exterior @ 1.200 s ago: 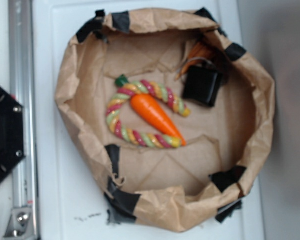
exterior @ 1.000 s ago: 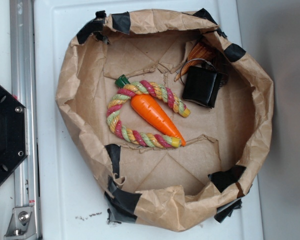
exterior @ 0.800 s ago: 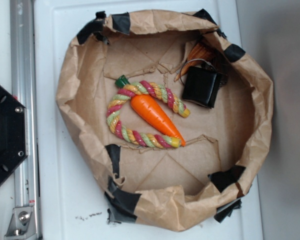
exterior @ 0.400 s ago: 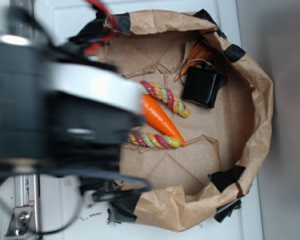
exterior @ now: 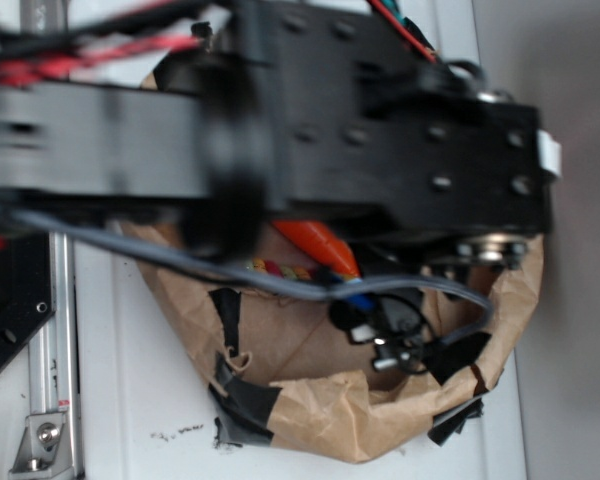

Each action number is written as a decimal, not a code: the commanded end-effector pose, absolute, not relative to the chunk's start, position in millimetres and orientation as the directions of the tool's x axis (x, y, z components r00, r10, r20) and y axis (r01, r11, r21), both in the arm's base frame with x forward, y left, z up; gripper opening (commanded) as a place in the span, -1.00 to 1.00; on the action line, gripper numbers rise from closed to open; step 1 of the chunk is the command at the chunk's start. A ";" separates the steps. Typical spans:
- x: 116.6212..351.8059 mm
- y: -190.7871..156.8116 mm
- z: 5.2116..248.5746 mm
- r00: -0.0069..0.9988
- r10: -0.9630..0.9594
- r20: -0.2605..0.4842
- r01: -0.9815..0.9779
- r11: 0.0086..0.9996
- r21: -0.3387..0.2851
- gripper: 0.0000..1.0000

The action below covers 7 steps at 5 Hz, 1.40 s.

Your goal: Grab the multicolored rope.

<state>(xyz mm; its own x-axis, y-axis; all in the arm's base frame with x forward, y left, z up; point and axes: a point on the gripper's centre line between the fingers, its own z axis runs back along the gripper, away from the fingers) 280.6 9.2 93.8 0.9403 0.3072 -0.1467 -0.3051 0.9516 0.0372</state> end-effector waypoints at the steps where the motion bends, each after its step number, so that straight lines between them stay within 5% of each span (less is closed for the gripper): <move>1: 263.7 3.3 53.5 0.933 0.335 -0.135 -0.324 0.941 0.094 1.00; 2: 244.3 2.9 44.6 0.943 0.298 -0.146 -0.293 0.955 0.057 1.00; 4: 246.8 -5.1 17.7 0.976 0.154 -0.153 -0.164 0.985 -0.050 1.00; 6: 265.5 -5.9 -4.3 0.982 -0.181 -0.057 0.182 0.983 0.011 1.00; 7: 268.8 2.0 -1.4 0.966 -0.259 -0.011 0.259 0.966 -0.014 -1.00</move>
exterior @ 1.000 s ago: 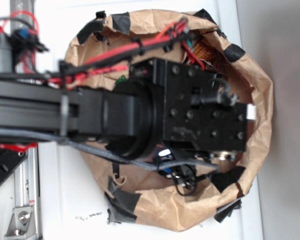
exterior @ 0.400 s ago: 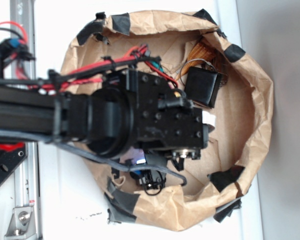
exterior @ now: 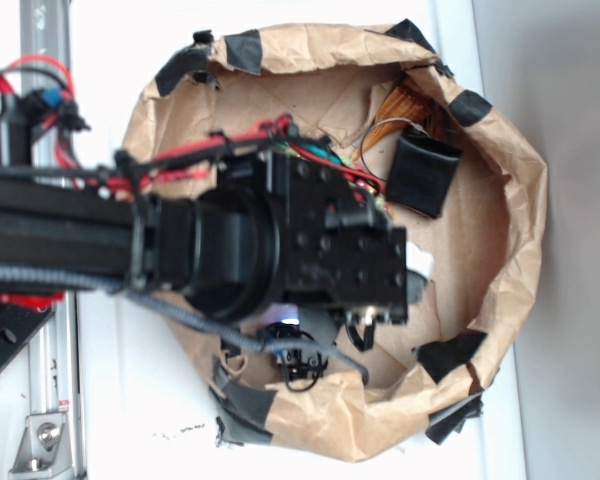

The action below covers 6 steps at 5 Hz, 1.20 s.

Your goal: Grab the multicolored rope.

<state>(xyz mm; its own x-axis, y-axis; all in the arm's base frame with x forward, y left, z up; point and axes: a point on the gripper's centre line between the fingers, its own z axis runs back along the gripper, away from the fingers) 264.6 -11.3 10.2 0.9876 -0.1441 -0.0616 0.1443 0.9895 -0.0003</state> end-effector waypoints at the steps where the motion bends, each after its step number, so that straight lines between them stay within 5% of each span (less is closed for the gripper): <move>1: 264.2 8.1 -3.4 0.958 -0.287 0.013 0.288 0.958 0.000 -1.00; 3: 254.5 23.3 -0.7 0.958 -0.284 0.032 0.284 0.959 0.006 -1.00; 4: 252.1 26.7 22.0 0.967 -0.241 0.081 0.240 0.971 0.025 -1.00; 6: 269.1 31.7 120.4 0.986 0.058 0.155 -0.056 0.998 -0.015 -1.00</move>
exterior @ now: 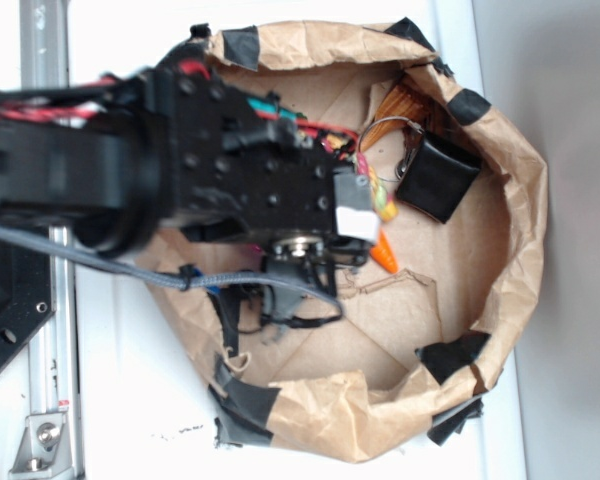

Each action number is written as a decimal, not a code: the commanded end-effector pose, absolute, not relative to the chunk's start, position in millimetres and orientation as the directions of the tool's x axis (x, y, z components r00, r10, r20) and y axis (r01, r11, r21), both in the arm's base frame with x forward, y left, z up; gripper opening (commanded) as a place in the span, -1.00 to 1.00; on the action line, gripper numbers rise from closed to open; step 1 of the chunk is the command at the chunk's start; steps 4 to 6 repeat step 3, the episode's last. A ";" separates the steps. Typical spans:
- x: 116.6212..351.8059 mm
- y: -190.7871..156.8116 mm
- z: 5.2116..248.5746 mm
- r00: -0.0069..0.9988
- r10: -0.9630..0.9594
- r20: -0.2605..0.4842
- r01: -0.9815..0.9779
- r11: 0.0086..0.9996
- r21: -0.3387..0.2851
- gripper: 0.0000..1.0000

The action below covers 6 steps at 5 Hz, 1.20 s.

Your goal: Grab the multicolored rope.

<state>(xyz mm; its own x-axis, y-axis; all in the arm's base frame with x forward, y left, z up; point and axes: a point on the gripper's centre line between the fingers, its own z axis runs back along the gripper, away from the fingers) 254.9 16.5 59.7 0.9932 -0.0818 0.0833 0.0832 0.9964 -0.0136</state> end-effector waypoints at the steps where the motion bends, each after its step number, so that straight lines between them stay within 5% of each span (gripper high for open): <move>1: 275.0 32.3 170.3 0.980 0.078 0.186 -0.070 0.996 -0.049 -1.00; 2: 276.5 15.8 204.4 0.981 0.063 0.182 -0.065 0.998 0.006 -1.00; 6: 277.1 2.0 204.9 0.979 0.065 0.194 -0.076 0.996 0.047 -1.00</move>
